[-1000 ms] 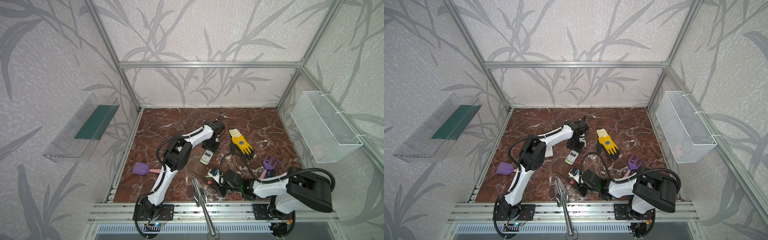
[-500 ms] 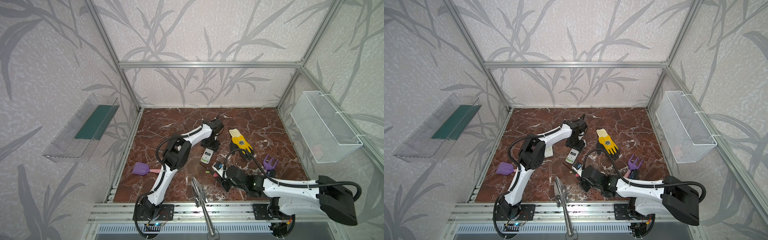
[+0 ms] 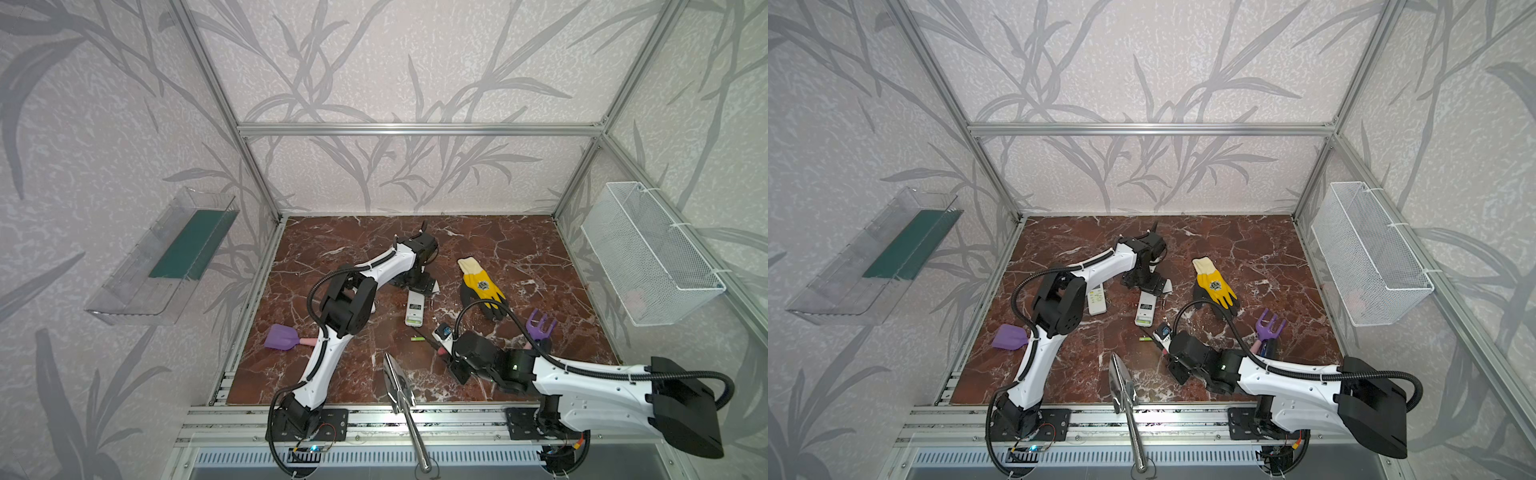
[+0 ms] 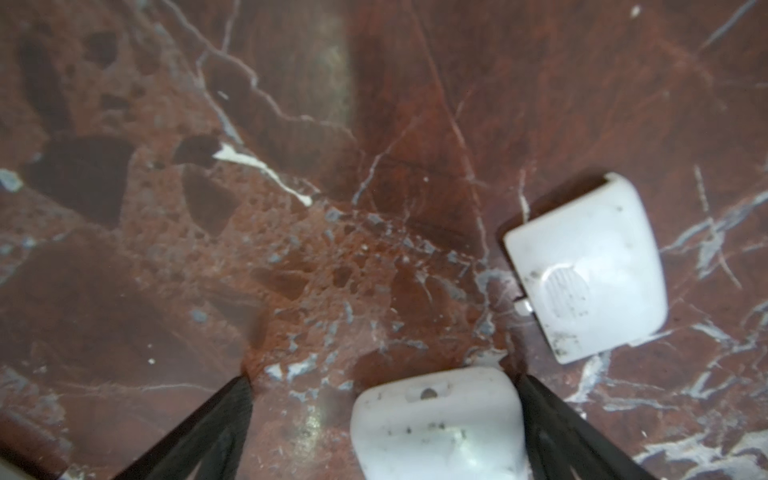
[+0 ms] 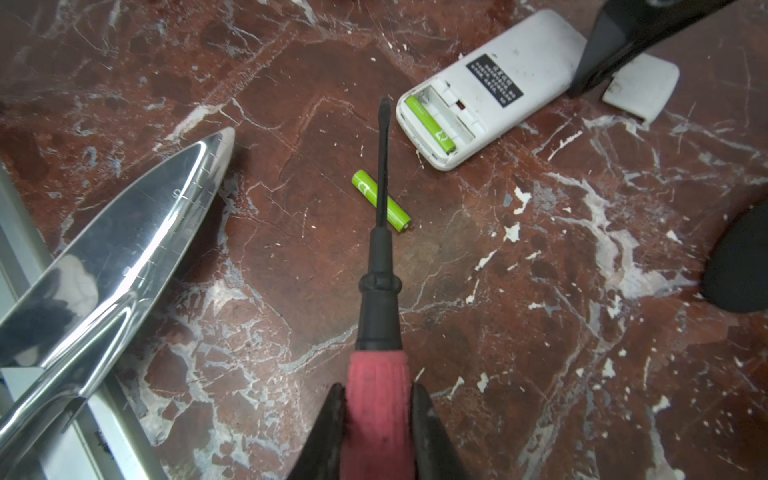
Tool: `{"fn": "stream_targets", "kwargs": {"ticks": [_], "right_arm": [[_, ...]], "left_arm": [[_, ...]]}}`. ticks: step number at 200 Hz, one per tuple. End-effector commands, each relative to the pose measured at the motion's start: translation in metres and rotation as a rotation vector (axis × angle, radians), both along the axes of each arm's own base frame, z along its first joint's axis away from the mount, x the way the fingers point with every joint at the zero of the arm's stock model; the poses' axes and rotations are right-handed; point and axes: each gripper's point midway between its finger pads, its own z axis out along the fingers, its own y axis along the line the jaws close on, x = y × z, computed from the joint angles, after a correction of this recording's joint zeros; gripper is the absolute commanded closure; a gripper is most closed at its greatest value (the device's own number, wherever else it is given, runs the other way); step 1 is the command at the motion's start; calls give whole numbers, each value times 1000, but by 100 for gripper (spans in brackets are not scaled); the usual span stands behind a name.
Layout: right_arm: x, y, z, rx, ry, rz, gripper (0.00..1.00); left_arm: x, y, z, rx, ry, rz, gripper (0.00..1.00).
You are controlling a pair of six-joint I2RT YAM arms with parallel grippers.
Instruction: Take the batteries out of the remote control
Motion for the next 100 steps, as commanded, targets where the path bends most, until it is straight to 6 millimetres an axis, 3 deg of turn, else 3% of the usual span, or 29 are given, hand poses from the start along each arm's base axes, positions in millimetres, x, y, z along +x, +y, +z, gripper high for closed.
{"fn": "stream_targets", "kwargs": {"ticks": [1,62,100], "right_arm": [[7,1,9,-11,17,-40,100],[10,9,18,-32,44,-13,100],[11,7,12,-72,92,-19,100]], "left_arm": [[-15,45,-30,152,59,74,1],[-25,75,-27,200,68,118,1],[-37,84,-25,215,75,122,3]]}}
